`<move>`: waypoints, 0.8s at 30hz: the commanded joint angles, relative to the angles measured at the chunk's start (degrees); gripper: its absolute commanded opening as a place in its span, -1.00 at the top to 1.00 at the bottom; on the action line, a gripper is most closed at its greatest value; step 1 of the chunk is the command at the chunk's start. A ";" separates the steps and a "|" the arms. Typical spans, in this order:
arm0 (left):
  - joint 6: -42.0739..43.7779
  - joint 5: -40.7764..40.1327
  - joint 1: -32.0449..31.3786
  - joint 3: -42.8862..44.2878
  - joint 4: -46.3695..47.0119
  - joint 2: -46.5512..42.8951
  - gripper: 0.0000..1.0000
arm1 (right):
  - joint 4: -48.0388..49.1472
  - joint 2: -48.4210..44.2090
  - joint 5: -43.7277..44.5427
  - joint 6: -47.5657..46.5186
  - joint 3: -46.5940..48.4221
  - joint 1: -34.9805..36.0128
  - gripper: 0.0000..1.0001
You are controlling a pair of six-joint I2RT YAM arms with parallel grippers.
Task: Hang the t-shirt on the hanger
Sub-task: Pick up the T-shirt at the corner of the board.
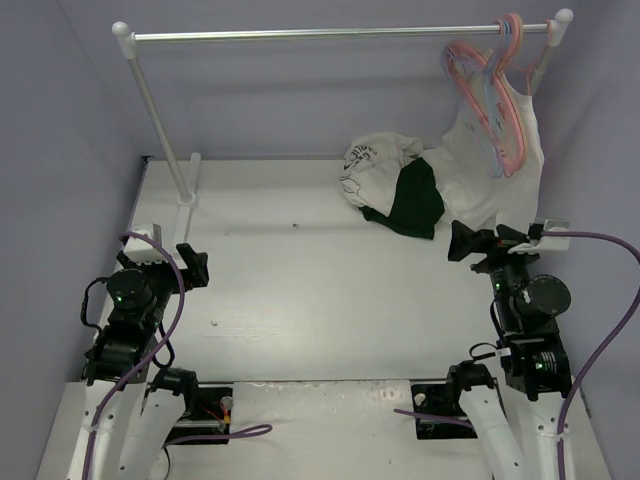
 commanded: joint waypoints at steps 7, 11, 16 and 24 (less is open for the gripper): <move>0.21 1.93 -0.20 -0.09 4.65 1.52 -0.67 | 3.93 5.28 -4.28 -0.60 1.29 -0.37 -1.00; -0.23 2.81 -0.29 0.08 4.57 2.92 -0.67 | 7.17 14.30 -9.73 -0.61 5.14 -0.28 -1.00; -0.50 2.90 -0.29 0.34 3.78 4.51 -0.67 | 11.31 23.64 -4.31 -4.89 8.49 6.10 -0.88; -0.50 2.11 -0.29 0.61 3.34 5.30 -0.67 | 17.90 44.81 10.91 -11.15 14.03 17.91 -0.94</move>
